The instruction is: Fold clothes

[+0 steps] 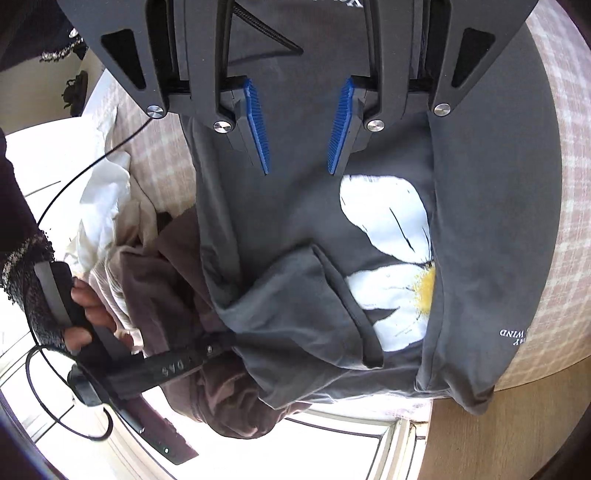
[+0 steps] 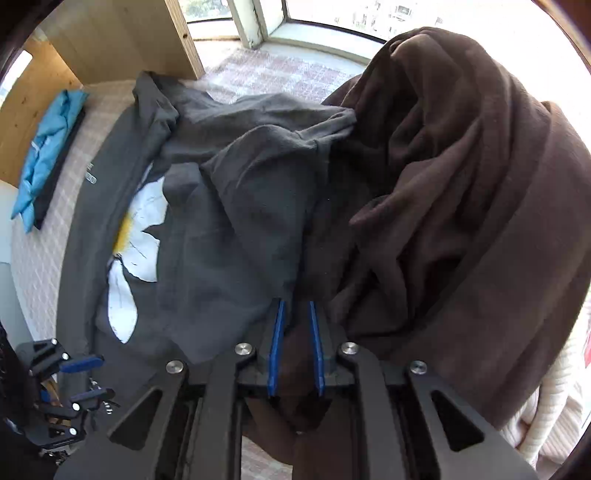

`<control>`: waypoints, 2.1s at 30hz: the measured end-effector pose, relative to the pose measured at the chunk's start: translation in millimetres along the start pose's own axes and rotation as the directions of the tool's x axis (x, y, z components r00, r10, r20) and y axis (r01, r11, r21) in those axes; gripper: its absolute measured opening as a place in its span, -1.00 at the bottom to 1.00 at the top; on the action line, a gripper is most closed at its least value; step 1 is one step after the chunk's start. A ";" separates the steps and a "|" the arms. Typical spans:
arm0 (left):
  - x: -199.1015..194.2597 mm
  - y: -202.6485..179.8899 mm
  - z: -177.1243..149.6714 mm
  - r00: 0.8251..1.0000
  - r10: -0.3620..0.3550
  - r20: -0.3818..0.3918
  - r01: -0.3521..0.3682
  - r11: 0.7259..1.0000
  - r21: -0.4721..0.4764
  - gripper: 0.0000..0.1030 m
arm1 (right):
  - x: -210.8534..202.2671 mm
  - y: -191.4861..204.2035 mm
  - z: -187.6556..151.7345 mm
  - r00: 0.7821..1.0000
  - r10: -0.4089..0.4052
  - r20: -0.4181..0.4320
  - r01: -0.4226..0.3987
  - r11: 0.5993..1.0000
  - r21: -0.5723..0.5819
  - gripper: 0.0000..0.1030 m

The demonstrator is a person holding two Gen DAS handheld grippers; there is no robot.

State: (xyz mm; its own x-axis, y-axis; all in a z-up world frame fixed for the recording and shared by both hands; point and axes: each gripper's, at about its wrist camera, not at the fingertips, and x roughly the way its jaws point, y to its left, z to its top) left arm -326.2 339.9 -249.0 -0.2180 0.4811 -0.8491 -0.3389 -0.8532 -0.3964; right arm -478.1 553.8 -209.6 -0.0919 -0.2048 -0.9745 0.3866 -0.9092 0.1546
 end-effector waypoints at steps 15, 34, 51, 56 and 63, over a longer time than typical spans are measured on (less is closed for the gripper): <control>-89.9 115.1 -165.2 0.967 0.256 -0.015 -0.235 0.861 -0.450 -0.23 | 23.9 181.1 91.2 0.987 0.145 0.074 -0.133 0.981 -0.142 -0.21; -67.2 46.3 -146.6 0.989 0.145 0.015 -0.136 0.957 -0.256 -0.22 | -13.4 -14.5 17.9 0.987 -0.161 0.021 0.160 0.986 0.051 -0.32; -17.6 16.5 -113.9 0.988 0.142 -0.062 -0.151 0.973 -0.172 -0.22 | 18.0 -101.1 -9.8 0.987 -0.160 -0.007 0.158 0.970 0.184 -1.00; -18.1 17.7 -113.7 0.987 0.149 -0.067 -0.158 0.974 -0.164 -0.22 | 0.5 -127.9 -31.5 0.977 -0.212 -0.001 0.209 0.964 0.163 -1.00; -22.7 20.3 -111.9 0.987 0.149 -0.060 -0.157 0.972 -0.174 -0.22 | -20.6 -143.8 -47.1 0.977 -0.212 0.006 0.206 0.956 0.210 -1.00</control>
State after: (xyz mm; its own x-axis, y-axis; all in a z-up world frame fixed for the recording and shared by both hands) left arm -225.8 289.1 -276.8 -0.2108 0.3358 -0.9181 -0.1362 -0.9401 -0.3126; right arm -488.5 705.9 -219.4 -0.1776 -0.0093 -0.9841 0.1577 -0.9873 -0.0191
